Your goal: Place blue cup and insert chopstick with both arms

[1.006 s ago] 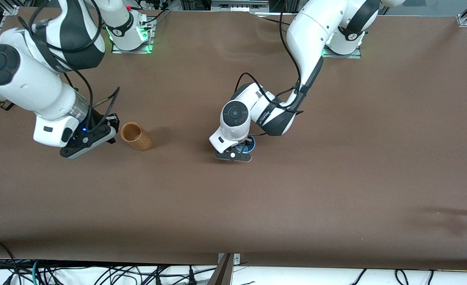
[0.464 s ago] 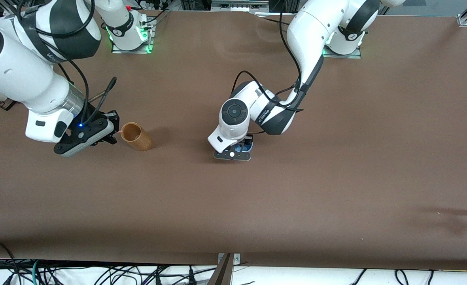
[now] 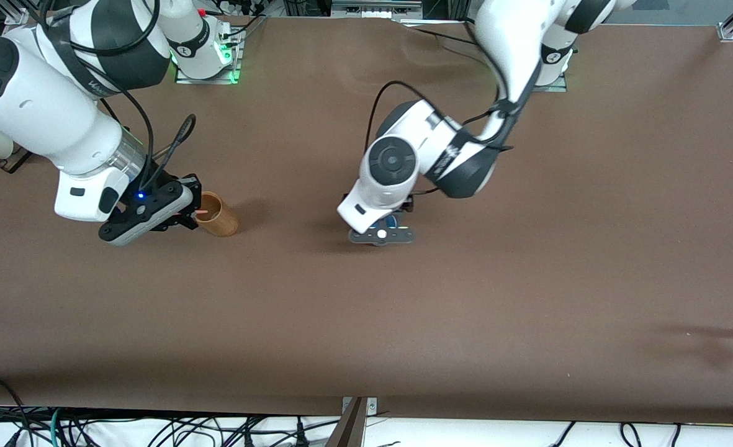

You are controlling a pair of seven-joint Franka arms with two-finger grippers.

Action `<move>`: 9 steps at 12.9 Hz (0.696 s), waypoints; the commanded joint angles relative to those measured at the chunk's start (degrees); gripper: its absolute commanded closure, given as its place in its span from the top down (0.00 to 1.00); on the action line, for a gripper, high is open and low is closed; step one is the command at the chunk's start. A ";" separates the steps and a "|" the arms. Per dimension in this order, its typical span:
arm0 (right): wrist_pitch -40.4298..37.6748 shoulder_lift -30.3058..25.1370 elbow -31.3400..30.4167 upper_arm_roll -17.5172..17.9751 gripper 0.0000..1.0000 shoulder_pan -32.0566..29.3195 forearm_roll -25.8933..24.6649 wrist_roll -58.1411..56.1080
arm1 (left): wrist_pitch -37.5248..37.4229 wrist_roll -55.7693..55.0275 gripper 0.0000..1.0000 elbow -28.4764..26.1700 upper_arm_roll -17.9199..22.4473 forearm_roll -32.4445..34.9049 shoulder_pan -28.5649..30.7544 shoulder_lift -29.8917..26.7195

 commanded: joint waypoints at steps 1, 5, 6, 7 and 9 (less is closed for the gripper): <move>2.36 1.21 1.26 0.14 0.00 2.99 0.76 5.70 | -5.12 0.81 1.00 -1.76 -0.73 -1.56 7.74 -7.14; 11.66 4.72 1.35 0.14 0.00 11.34 0.14 19.50 | -12.06 15.96 1.00 -2.55 -0.56 -1.21 18.55 -13.56; 14.91 5.86 1.35 0.06 0.00 13.53 -0.03 23.27 | -14.09 20.80 1.00 -3.08 -0.47 -0.77 21.46 -15.14; 18.08 7.09 1.44 -0.03 0.00 15.38 -0.12 26.71 | -16.46 24.94 1.00 -4.39 -0.30 -0.60 24.62 -16.81; 24.06 9.82 1.44 -0.03 0.00 18.55 -1.08 33.56 | -17.71 30.75 1.00 -7.90 -0.21 -0.94 32.35 -19.89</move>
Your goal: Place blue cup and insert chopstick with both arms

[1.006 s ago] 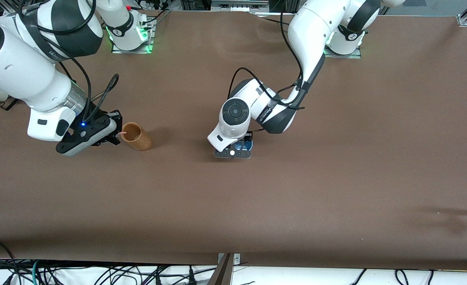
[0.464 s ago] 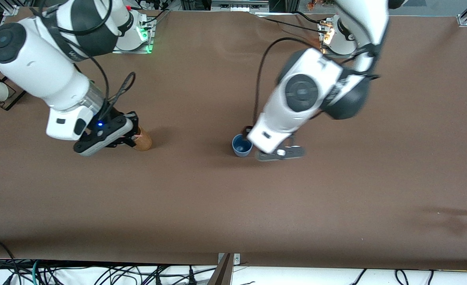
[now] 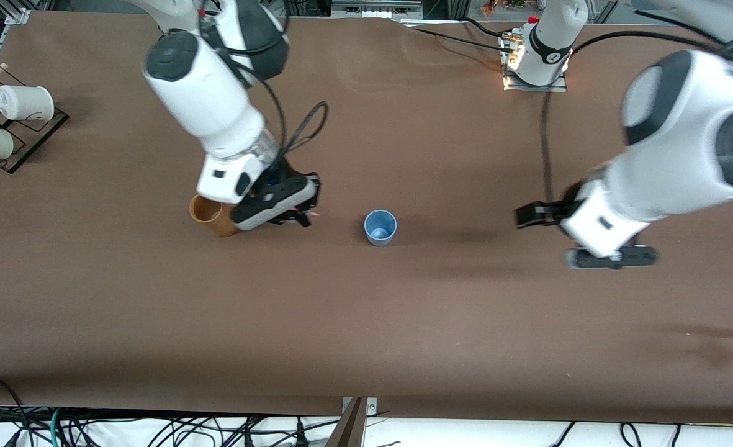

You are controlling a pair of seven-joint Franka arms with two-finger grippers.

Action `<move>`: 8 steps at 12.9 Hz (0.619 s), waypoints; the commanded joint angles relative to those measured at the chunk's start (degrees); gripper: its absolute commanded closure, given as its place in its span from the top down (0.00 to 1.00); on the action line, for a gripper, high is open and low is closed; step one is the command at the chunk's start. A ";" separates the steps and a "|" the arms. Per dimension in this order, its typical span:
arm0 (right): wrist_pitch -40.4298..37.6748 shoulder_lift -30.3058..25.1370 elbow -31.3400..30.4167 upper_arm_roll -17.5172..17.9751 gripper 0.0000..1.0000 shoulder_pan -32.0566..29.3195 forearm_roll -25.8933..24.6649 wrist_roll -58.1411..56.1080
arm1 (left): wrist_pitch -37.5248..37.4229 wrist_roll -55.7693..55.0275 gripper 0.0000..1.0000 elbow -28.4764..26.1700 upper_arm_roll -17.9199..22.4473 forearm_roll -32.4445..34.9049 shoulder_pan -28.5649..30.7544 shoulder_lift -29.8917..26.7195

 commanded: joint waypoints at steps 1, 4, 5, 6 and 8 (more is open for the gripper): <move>6.80 4.31 1.54 -0.43 0.00 3.49 -2.39 8.69 | -0.56 9.48 1.00 -7.01 -0.71 -0.80 8.79 -5.58; 10.69 8.88 3.46 -0.69 0.00 6.83 -6.52 16.09 | -0.74 19.06 1.00 -11.92 -0.53 0.33 15.22 -10.31; 10.70 9.77 4.17 -0.69 0.00 6.84 -7.40 16.63 | -0.74 20.48 1.00 -13.77 -0.44 1.99 15.85 -12.86; 10.78 10.39 4.35 -0.61 0.00 6.84 -7.50 16.81 | -0.83 20.58 1.00 -15.35 -0.53 4.27 15.77 -15.32; 11.22 11.00 4.35 -0.69 0.00 7.54 -7.59 16.81 | -0.92 20.15 1.00 -19.12 -1.06 7.45 15.06 -19.72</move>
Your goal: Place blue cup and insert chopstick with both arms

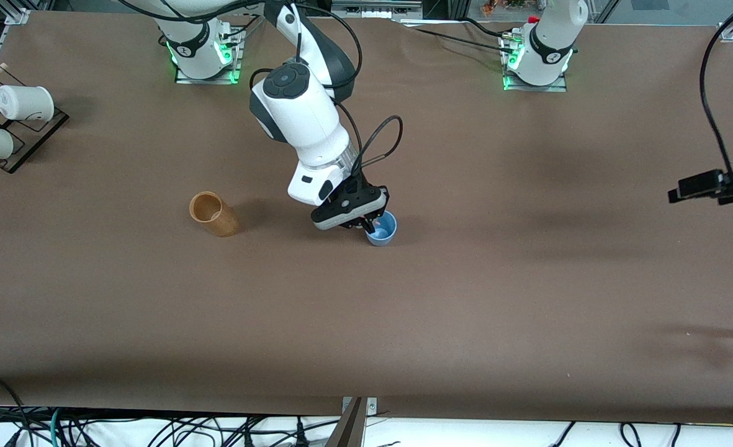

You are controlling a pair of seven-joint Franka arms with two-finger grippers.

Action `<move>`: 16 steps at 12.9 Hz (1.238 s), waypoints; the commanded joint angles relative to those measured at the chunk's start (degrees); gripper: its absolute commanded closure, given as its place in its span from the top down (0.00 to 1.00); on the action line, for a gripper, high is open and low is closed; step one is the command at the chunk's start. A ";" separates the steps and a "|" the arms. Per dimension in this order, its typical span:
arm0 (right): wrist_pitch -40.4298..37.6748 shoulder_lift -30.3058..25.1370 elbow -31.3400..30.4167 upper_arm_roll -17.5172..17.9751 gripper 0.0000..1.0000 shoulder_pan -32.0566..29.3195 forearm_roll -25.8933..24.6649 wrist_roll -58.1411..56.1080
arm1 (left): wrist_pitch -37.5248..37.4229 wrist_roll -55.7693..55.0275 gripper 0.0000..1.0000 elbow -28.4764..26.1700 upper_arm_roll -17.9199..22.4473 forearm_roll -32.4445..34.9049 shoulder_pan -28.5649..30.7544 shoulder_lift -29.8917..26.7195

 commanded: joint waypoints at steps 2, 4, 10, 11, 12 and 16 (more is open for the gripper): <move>0.20 2.05 2.16 -0.49 0.00 0.94 -1.65 1.34 | 1.37 0.41 1.00 -12.46 -1.03 4.12 -0.93 -9.82; 1.51 2.67 2.07 -0.58 0.00 0.94 -2.27 1.61 | 1.72 0.33 1.00 -12.83 -2.25 5.25 -1.37 -10.35; 4.42 3.99 1.63 -0.58 0.75 0.94 -2.00 1.78 | 4.45 -4.79 1.00 -20.65 -5.60 5.97 -1.46 -15.45; 4.33 3.90 1.72 -0.58 1.00 0.85 -1.83 1.61 | 5.15 -3.03 1.00 -20.92 -5.52 5.88 -1.46 -15.63; 3.81 3.38 1.89 -0.66 1.00 0.68 -1.92 1.35 | 5.15 -2.75 1.00 -21.01 -5.52 5.88 -1.37 -15.63; -7.15 -0.22 2.24 -4.34 1.00 0.50 -2.36 0.47 | 4.54 -2.84 1.00 -20.30 -5.60 5.79 -1.28 -14.31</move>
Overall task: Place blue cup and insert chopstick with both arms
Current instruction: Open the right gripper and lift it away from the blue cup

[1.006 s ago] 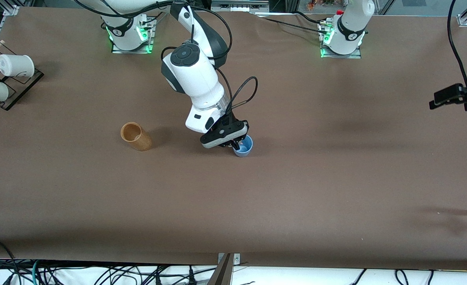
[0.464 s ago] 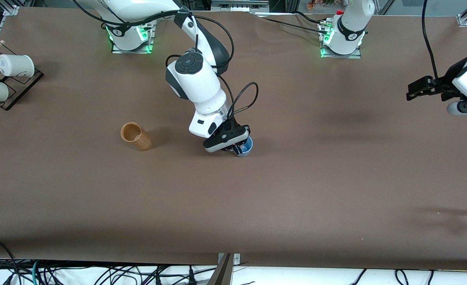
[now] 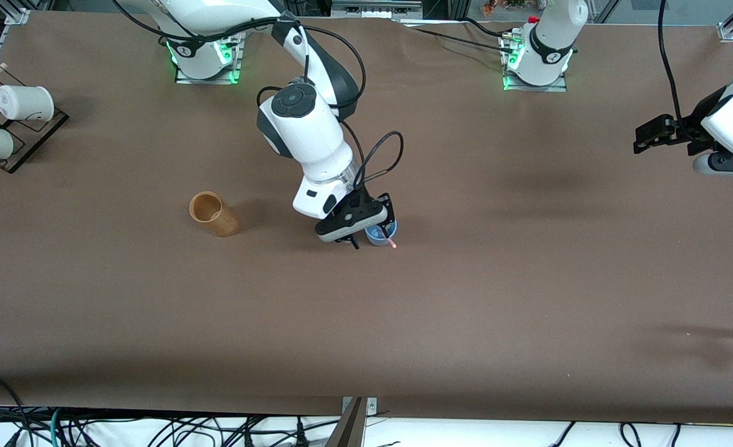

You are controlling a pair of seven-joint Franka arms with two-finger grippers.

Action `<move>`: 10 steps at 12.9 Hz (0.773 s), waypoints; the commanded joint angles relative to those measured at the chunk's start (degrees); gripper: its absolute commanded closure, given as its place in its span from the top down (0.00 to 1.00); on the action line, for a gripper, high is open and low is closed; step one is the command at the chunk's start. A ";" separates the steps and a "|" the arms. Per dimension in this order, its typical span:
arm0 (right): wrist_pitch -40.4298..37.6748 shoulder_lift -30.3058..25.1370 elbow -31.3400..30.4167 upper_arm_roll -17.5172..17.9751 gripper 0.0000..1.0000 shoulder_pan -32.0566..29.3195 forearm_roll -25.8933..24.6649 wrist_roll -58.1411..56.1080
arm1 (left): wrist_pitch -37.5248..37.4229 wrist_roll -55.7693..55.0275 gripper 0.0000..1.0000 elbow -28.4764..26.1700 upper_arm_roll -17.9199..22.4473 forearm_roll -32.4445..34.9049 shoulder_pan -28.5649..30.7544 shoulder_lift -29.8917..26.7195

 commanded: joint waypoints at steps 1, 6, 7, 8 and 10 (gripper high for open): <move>-8.33 -4.59 0.21 -3.42 1.00 0.17 -1.07 -0.52 | 0.68 1.45 1.00 -0.95 -0.12 1.11 0.15 -0.49; -23.19 -9.96 -0.14 -13.96 1.00 -0.27 2.87 -8.61 | 0.77 1.71 1.00 -0.86 -0.12 1.02 0.15 -0.13; -24.77 -10.84 -0.23 -16.33 1.00 -0.36 5.50 -9.31 | 0.77 1.62 1.00 -0.77 -0.12 1.02 0.15 0.04; -28.62 -11.90 -0.40 -18.36 1.00 -0.36 6.74 -10.71 | 0.77 1.71 1.00 -0.77 -0.12 1.02 0.15 0.22; -34.79 -14.18 -0.75 -22.31 1.00 -1.14 11.91 -19.30 | 0.77 1.71 1.00 -0.60 -0.12 1.02 0.24 0.31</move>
